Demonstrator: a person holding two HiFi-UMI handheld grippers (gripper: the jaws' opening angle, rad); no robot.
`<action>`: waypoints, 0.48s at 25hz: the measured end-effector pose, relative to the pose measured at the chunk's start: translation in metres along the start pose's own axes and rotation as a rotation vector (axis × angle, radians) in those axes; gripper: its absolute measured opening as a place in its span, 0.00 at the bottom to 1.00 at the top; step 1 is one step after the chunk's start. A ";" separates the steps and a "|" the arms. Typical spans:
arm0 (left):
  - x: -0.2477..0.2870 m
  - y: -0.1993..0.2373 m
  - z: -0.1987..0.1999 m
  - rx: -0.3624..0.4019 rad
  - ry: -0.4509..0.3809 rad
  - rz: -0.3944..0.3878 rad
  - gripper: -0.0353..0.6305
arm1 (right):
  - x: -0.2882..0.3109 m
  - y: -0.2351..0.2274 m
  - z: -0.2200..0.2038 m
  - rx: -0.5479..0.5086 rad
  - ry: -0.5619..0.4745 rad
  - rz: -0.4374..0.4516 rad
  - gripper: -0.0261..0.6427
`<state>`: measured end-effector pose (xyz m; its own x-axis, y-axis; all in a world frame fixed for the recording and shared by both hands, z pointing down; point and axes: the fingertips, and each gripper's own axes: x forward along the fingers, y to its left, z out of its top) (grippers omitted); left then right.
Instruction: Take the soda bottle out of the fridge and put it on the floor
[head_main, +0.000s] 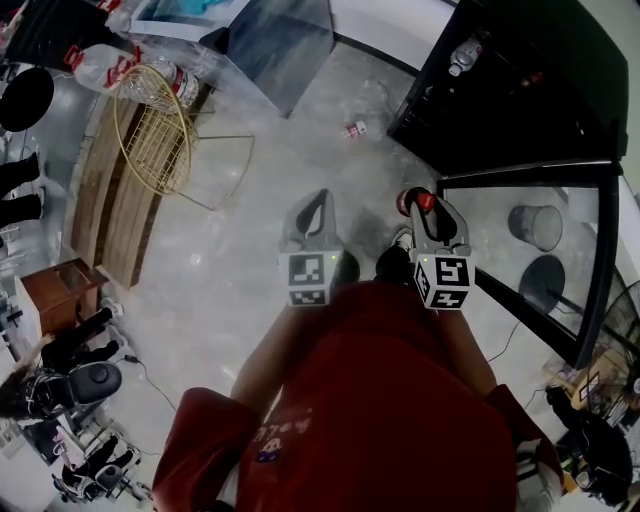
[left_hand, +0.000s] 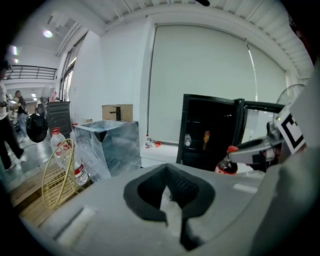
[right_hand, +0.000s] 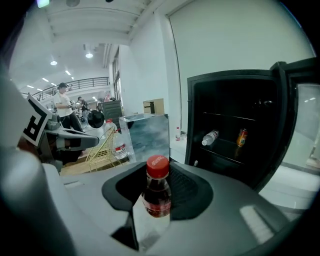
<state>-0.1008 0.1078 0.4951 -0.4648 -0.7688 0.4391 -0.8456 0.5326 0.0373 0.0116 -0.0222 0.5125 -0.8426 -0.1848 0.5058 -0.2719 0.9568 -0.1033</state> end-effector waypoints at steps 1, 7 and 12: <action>0.002 -0.001 -0.001 -0.005 0.003 0.001 0.05 | 0.003 0.000 -0.001 -0.006 0.000 0.008 0.24; 0.007 -0.004 -0.001 -0.029 0.003 0.006 0.05 | 0.012 0.002 -0.002 -0.025 0.022 0.033 0.24; 0.019 -0.006 -0.019 -0.024 0.050 0.012 0.05 | 0.024 -0.003 -0.019 -0.034 0.056 0.058 0.24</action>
<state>-0.0994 0.0967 0.5201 -0.4610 -0.7438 0.4840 -0.8329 0.5508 0.0531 0.0011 -0.0251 0.5406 -0.8291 -0.1167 0.5468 -0.2064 0.9728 -0.1052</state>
